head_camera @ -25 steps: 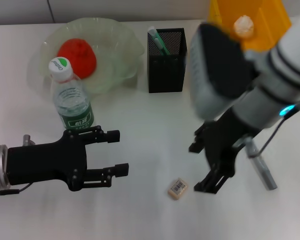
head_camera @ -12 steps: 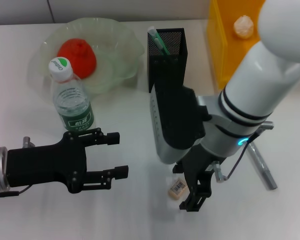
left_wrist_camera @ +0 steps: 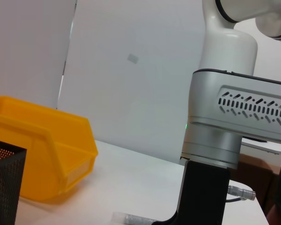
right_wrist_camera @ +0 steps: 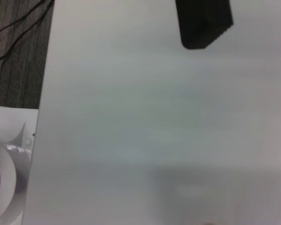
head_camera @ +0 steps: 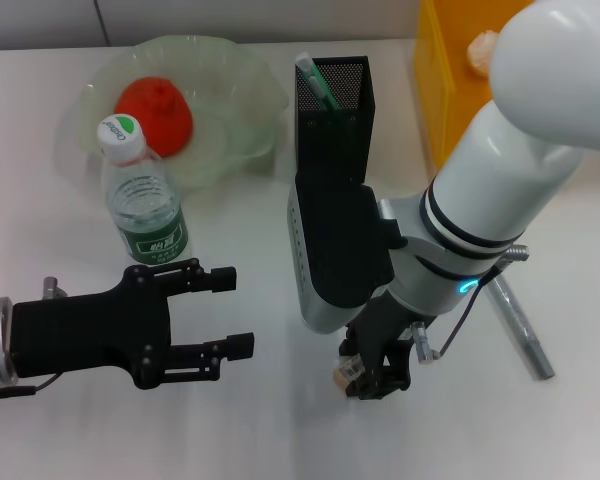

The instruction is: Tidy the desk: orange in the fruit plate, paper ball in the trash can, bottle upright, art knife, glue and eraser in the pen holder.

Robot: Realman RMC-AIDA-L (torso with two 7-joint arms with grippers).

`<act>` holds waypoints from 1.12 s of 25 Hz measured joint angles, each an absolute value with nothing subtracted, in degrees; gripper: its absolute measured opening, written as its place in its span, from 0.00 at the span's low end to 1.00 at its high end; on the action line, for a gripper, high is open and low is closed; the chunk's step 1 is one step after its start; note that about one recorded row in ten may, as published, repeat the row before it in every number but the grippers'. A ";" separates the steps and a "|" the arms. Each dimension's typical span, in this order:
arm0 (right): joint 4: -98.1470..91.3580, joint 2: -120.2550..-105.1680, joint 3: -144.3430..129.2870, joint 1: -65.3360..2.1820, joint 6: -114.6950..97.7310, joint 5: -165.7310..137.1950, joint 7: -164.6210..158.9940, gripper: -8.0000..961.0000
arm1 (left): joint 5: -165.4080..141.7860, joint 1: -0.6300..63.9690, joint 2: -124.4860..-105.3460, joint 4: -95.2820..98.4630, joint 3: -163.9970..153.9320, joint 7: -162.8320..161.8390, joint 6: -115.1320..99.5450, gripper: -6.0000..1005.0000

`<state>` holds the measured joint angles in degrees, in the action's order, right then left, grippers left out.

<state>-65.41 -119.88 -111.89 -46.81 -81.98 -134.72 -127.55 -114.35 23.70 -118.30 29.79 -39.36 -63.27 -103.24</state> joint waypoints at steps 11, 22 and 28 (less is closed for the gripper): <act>-71.35 -119.49 -105.92 -45.24 -87.61 -135.70 -127.55 0.35 | -114.27 22.80 -118.23 29.79 -38.93 -62.63 -103.26 0.78; -74.40 -119.37 -99.23 -44.29 -94.32 -137.82 -127.01 0.19 | -114.25 22.67 -118.21 29.79 -38.93 -62.47 -103.33 0.78; -72.16 -119.54 -102.34 -44.39 -93.42 -139.17 -126.79 0.33 | -114.25 22.70 -118.25 29.79 -39.08 -62.47 -103.38 0.78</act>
<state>-72.16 -119.54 -102.34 -44.39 -93.42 -139.17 -126.79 -114.25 22.70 -118.25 29.79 -39.08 -62.47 -103.38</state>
